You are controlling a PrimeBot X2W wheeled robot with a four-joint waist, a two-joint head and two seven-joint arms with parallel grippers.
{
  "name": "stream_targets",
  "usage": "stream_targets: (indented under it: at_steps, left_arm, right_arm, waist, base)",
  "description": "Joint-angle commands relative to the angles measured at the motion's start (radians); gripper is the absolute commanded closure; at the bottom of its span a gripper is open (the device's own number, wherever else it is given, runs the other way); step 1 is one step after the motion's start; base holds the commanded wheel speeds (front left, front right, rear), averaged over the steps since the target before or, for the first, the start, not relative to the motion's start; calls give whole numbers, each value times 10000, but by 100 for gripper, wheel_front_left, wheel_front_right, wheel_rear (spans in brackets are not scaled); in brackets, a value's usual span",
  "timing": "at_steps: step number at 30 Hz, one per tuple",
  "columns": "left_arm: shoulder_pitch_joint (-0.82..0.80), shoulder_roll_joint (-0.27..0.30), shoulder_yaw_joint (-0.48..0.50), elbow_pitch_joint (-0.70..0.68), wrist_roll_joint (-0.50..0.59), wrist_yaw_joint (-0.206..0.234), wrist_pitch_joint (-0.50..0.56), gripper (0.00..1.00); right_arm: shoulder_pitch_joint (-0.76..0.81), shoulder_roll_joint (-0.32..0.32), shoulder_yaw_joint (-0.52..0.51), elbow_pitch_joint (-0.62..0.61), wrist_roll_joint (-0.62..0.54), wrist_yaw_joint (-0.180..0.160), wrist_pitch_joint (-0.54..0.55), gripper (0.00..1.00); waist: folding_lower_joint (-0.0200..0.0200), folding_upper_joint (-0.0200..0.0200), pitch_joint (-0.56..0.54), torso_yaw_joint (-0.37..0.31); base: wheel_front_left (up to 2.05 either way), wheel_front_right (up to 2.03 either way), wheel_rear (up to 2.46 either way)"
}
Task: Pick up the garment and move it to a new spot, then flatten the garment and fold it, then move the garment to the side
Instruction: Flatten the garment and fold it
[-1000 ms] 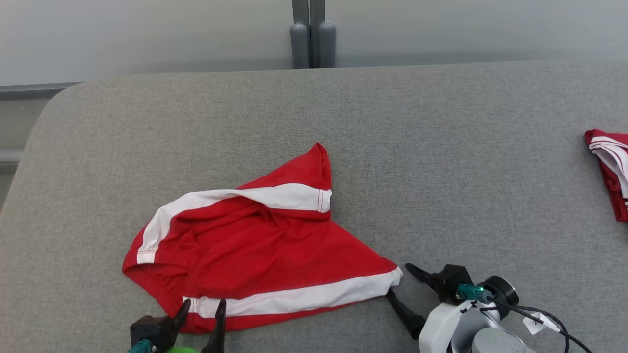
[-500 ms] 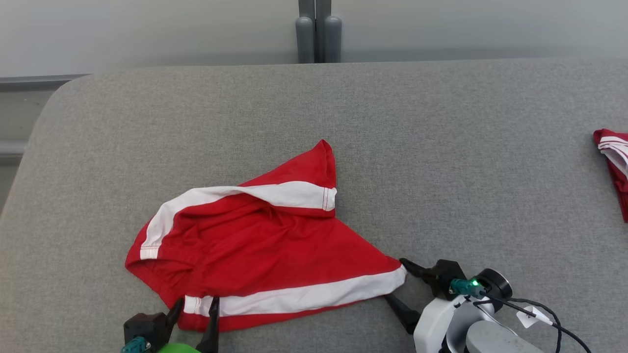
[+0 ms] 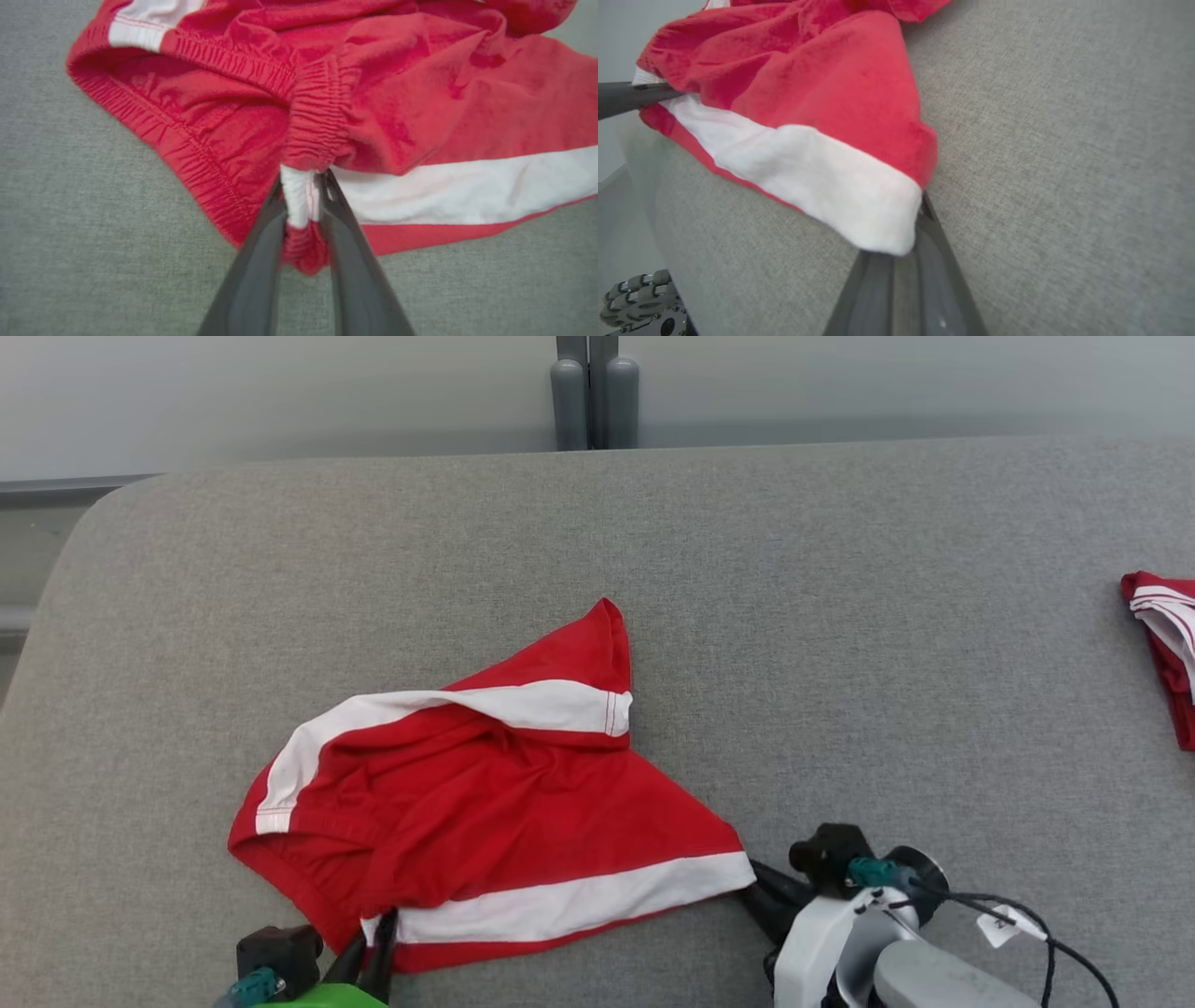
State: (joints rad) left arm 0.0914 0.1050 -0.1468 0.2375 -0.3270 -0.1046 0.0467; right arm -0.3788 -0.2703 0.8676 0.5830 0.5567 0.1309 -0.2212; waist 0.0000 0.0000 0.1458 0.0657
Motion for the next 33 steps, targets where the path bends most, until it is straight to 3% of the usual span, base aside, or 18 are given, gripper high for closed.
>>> stream_targets:
  at_steps: [1,6,12,17,21,25,28,33]
  left_arm:
    - [-44,78,35,-177,-156,-23,20,100]
    - [326,42,96,-1871,-890,-110,225,100]
    - [527,317,97,-5413,-1495,-117,1103,100]
    - [-526,511,-221,-7832,-1515,-24,2247,100]
    - [-2570,604,-379,-8538,-1523,9,3321,100]
    - [-5888,444,-489,-7679,-1735,-23,4397,100]
    - [-8690,210,-371,-6092,-1794,16,4742,100]
    - [-13196,23,-403,-2437,-946,-63,3738,100]
  right_arm:
    - [46,-232,-145,-236,410,-3,-140,100]
    - [517,-1176,-982,-2004,1819,-3,-320,100]
    - [1120,-3086,-2243,-5197,2906,-2,32,100]
    - [1058,-4724,-3926,-8055,3192,-2,1022,100]
    - [46,-5679,-5423,-9565,3020,-3,2257,100]
    - [-2102,-6225,-6255,-9642,2942,-3,3622,100]
    - [-4405,-6278,-6111,-8970,2668,-2,4540,100]
    - [-8912,-5511,-4867,-6741,1111,-3,5208,100]
  waist:
    - [0,0,-68,-55]
    - [0,0,-269,-244]
    - [0,0,-196,-734]
    - [0,0,373,-1190]
    - [0,0,1454,-1503]
    - [0,0,2878,-1525]
    - [0,0,3919,-1438]
    - [0,0,5395,-1340]
  base:
    - [0,0,0]
    - [0,0,0]
    - [0,0,0]
    - [0,0,0]
    - [0,0,0]
    - [0,0,0]
    - [0,0,0]
    - [0,0,0]
